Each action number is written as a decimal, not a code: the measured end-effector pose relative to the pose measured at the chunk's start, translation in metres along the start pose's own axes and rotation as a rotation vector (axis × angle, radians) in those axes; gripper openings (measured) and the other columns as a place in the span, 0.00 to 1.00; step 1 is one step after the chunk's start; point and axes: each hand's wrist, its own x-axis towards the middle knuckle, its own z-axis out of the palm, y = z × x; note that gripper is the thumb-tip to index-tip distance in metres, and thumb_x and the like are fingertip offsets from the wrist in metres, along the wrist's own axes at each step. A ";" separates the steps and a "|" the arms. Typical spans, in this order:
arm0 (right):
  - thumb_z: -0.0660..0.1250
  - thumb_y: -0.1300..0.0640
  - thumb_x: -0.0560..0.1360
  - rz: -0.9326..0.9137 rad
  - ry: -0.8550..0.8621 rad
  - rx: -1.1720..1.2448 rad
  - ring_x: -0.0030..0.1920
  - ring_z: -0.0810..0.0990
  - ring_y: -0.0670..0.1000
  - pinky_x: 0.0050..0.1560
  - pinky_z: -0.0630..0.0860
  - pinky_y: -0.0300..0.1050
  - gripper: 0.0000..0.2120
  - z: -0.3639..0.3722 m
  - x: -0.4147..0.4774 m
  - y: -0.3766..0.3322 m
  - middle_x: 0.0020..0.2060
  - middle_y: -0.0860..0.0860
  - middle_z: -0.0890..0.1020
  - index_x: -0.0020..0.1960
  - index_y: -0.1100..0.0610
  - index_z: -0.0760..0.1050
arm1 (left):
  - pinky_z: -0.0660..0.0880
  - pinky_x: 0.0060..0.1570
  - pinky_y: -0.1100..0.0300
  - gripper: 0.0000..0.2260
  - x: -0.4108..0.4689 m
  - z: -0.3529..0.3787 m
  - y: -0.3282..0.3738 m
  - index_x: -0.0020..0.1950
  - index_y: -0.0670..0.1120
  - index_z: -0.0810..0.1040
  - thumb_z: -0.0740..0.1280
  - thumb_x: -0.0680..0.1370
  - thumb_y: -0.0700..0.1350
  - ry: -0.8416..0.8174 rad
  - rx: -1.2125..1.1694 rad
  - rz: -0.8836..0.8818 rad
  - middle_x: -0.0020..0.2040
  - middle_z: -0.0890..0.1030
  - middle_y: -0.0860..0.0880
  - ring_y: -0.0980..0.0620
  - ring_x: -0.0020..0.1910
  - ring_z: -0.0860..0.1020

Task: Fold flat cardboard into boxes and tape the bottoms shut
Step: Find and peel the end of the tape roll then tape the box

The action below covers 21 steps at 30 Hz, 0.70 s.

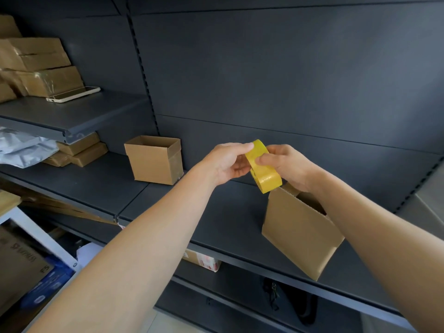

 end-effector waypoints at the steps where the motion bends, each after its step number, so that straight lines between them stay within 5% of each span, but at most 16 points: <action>1: 0.65 0.55 0.76 0.006 0.020 0.003 0.45 0.79 0.55 0.49 0.76 0.52 0.10 -0.003 0.000 0.001 0.48 0.60 0.82 0.53 0.60 0.78 | 0.78 0.42 0.59 0.02 0.000 0.001 -0.001 0.48 0.47 0.80 0.69 0.76 0.43 -0.051 0.041 -0.006 0.40 0.83 0.49 0.51 0.41 0.80; 4: 0.63 0.53 0.76 0.022 0.076 0.002 0.39 0.79 0.52 0.40 0.75 0.44 0.09 -0.011 -0.001 0.003 0.40 0.52 0.82 0.46 0.56 0.79 | 0.77 0.42 0.60 0.07 0.001 0.004 -0.002 0.52 0.53 0.80 0.70 0.75 0.48 -0.108 0.201 -0.034 0.43 0.80 0.51 0.51 0.44 0.77; 9: 0.62 0.49 0.76 0.100 0.173 -0.001 0.36 0.76 0.51 0.40 0.72 0.46 0.11 -0.017 -0.004 0.010 0.37 0.51 0.79 0.40 0.54 0.75 | 0.69 0.63 0.54 0.16 0.010 0.009 -0.005 0.64 0.55 0.76 0.68 0.76 0.50 -0.192 0.391 0.004 0.57 0.79 0.53 0.51 0.61 0.73; 13: 0.60 0.47 0.76 0.113 0.195 -0.066 0.37 0.77 0.53 0.44 0.75 0.50 0.17 -0.020 -0.007 0.009 0.36 0.54 0.79 0.43 0.61 0.78 | 0.76 0.52 0.55 0.10 0.008 0.017 -0.008 0.58 0.50 0.78 0.64 0.78 0.44 -0.376 0.319 0.001 0.48 0.81 0.49 0.51 0.48 0.78; 17: 0.60 0.48 0.77 0.126 0.313 -0.140 0.30 0.69 0.52 0.35 0.67 0.44 0.15 -0.025 -0.011 0.014 0.29 0.53 0.70 0.36 0.57 0.70 | 0.79 0.46 0.54 0.10 0.008 0.021 -0.008 0.51 0.45 0.77 0.67 0.71 0.43 -0.420 0.343 -0.055 0.39 0.79 0.50 0.52 0.40 0.78; 21: 0.60 0.50 0.77 0.133 0.341 -0.143 0.30 0.67 0.52 0.32 0.64 0.44 0.13 -0.030 -0.015 0.018 0.30 0.54 0.68 0.40 0.57 0.72 | 0.79 0.44 0.53 0.09 0.008 0.025 -0.011 0.46 0.45 0.76 0.68 0.67 0.44 -0.454 0.389 -0.075 0.40 0.80 0.49 0.52 0.41 0.79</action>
